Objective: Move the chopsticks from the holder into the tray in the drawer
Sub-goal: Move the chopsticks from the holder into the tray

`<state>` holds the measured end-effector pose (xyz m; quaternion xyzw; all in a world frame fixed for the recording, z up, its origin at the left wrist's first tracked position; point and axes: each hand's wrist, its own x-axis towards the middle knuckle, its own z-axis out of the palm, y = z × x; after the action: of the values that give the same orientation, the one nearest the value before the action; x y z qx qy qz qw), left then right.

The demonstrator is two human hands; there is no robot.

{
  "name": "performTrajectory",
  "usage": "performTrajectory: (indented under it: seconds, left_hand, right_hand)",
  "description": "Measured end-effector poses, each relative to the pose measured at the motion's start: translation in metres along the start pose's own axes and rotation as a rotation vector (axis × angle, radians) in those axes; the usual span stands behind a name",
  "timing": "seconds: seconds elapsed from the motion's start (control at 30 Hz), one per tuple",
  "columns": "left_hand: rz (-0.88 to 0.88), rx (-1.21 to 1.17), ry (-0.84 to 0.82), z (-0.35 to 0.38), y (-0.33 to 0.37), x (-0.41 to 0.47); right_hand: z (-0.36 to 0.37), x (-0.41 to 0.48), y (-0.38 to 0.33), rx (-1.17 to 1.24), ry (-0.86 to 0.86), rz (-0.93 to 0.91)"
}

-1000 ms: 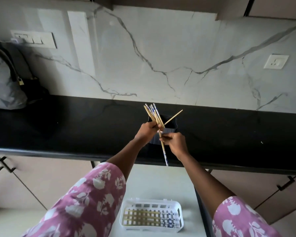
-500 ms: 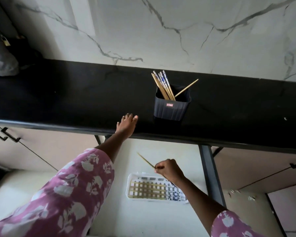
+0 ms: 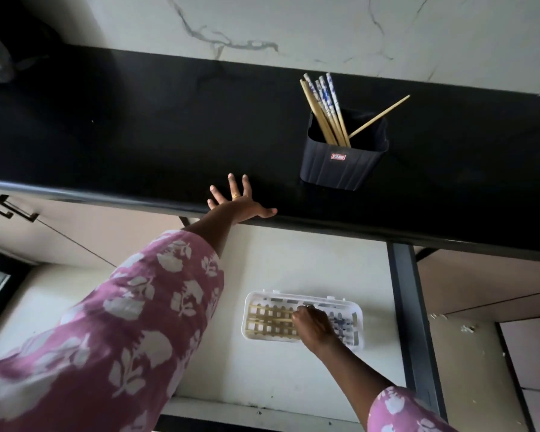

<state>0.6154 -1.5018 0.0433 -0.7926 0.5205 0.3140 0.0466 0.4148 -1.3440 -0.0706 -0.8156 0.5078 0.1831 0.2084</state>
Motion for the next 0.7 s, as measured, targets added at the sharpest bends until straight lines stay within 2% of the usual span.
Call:
performTrajectory:
  seconds: [0.23,0.4,0.7]
  left_hand:
    - [0.005,0.019,-0.032,-0.005,0.003,-0.004]
    - [0.0,0.035,-0.03,-0.005,0.004,-0.004]
    - [-0.031,0.056,-0.038,-0.003,0.004,0.004]
  right_hand:
    - [0.004,0.0,-0.008,0.038,-0.029,0.026]
    - [0.005,0.003,-0.005,0.004,0.02,0.048]
    - [0.006,-0.001,0.007,0.113,0.098,0.035]
